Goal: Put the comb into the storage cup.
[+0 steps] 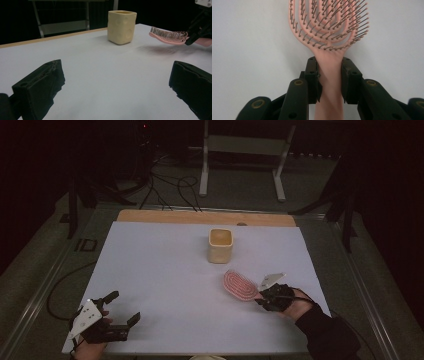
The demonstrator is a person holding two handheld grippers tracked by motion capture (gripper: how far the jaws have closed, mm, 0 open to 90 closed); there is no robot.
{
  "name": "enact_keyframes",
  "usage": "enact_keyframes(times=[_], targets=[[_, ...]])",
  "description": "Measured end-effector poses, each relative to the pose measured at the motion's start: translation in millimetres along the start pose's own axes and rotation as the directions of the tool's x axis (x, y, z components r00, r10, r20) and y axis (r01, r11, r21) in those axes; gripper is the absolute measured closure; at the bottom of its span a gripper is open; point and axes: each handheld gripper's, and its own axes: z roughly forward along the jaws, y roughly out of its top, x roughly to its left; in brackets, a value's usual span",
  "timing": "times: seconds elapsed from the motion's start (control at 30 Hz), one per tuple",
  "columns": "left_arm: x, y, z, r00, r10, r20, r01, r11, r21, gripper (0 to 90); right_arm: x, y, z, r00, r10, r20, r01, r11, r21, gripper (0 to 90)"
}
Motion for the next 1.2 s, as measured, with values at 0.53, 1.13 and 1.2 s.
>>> enact_keyframes(times=[0.53,1.13,1.2], targets=[[0.4,0.2,-1.0,1.0,0.001,0.0,-0.001,1.0,-0.006,0.2,25.3,20.5,17.3,0.9927,0.099,-0.068,-0.113,0.966,-0.232,70.8],[0.6,0.0,-0.9,1.0,-0.004,0.0,0.004,1.0,-0.006,0.2,29.9,12.6,3.0,0.978,0.185,-0.097,-0.209,0.865,-0.457,70.9],[0.6,0.0,-0.7,1.0,-0.004,0.0,0.004,1.0,-0.004,0.2,30.7,11.4,1.4,0.9761,0.196,-0.095,-0.217,0.849,-0.482,70.9]])
